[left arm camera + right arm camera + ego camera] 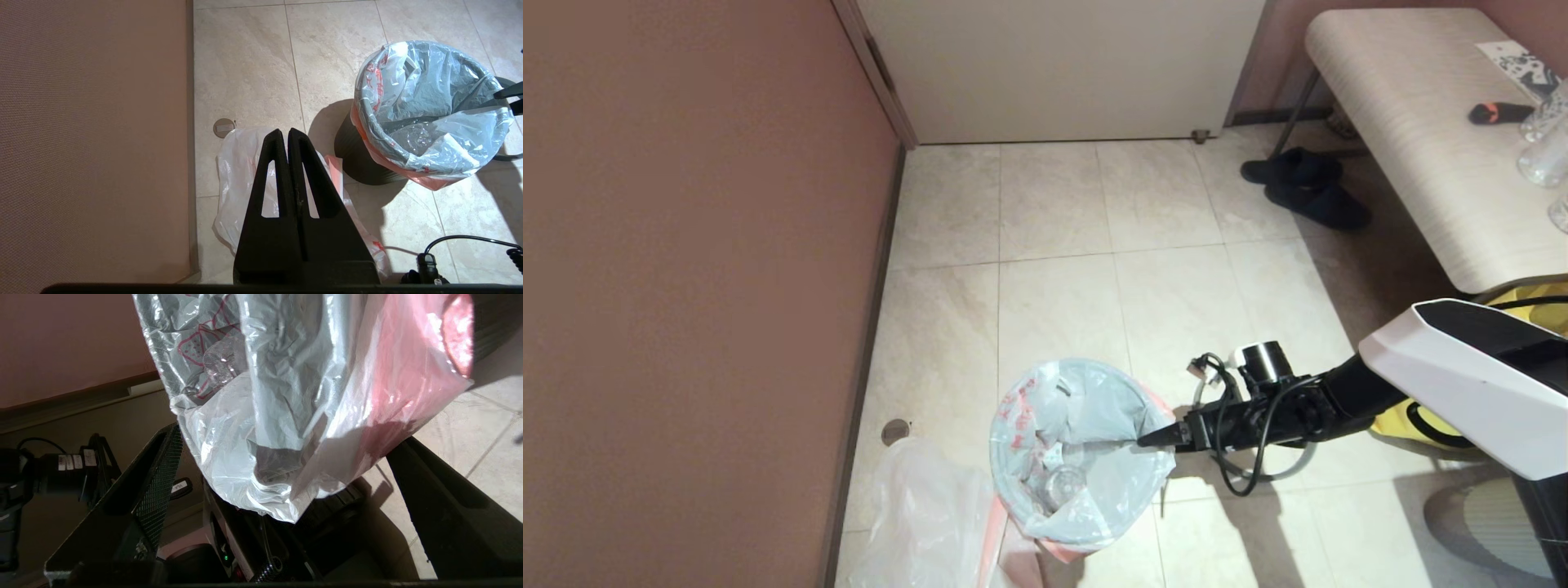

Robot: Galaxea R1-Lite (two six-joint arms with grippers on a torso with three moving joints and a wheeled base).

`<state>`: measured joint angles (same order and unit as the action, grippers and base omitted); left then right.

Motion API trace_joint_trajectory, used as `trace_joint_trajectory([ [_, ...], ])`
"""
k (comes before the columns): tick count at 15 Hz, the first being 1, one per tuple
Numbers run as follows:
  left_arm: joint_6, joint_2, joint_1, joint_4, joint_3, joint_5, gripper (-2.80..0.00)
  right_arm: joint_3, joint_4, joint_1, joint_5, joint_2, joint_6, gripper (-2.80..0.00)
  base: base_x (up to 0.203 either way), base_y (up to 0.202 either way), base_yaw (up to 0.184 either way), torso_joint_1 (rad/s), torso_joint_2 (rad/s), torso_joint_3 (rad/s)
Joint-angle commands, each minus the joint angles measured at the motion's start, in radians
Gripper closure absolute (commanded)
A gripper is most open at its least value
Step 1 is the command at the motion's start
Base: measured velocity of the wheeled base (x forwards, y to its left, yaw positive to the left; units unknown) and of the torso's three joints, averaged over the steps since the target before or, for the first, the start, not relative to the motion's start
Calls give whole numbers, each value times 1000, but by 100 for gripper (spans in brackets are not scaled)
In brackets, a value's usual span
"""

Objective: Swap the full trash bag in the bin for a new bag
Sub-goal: Place the trash bag on the floor

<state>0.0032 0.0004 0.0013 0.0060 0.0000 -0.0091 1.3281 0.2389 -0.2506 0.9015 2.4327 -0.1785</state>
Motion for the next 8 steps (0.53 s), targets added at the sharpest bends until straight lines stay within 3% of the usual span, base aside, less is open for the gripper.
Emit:
trace_joint_trajectory([
  [1,0,0,0,0,0,0,0,-5,3,-1,31,-27,-34,-280,0,0,0,0,0,0],
  [3,0,0,0,0,0,0,0,-17,3,-1,62,-68,-75,-280,0,0,0,0,0,0],
  [8,0,0,0,0,0,0,0,-96,3,0,86,-140,-84,-280,0,0,0,0,0,0],
])
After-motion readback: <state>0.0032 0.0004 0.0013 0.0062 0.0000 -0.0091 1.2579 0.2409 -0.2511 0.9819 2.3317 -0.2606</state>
